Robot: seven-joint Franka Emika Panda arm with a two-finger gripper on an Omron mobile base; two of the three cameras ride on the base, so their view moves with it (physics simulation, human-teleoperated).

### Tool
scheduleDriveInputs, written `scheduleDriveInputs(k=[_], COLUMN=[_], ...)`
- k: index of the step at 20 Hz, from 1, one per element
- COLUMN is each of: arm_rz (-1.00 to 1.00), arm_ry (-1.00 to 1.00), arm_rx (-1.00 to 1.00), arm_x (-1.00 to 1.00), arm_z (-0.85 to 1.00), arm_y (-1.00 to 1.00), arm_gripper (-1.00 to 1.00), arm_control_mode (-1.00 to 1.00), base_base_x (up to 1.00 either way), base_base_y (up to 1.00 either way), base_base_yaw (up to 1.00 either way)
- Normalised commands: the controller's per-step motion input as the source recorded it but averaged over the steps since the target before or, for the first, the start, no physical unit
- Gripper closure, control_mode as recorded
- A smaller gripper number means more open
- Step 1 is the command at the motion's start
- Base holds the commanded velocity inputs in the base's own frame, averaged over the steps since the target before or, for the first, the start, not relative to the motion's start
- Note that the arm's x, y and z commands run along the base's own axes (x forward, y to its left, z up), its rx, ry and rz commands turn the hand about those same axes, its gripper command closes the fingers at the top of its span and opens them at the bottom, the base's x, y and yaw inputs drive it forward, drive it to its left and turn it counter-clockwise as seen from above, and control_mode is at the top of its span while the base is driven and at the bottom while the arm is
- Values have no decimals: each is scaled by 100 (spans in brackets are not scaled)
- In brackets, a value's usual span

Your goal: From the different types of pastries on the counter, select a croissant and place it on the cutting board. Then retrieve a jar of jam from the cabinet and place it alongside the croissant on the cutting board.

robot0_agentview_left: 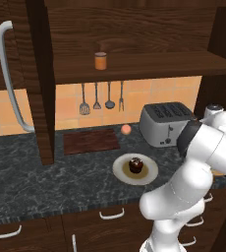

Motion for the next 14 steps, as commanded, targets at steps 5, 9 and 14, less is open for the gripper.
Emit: scheduleDriveInputs(k=[5,9,14], arm_rz=[0,0,-2], arm_ry=[18,16,13], arm_rx=[8,8,6], arm_x=[26,26,20], arm_z=[-50,-46,-54], arm_y=[-36,-32,-21], arm_gripper=[-100,-100,100], arm_control_mode=[-100,-100,-100], base_base_x=[0,0,0], base_base_y=[0,0,0], base_base_yaw=[0,0,0])
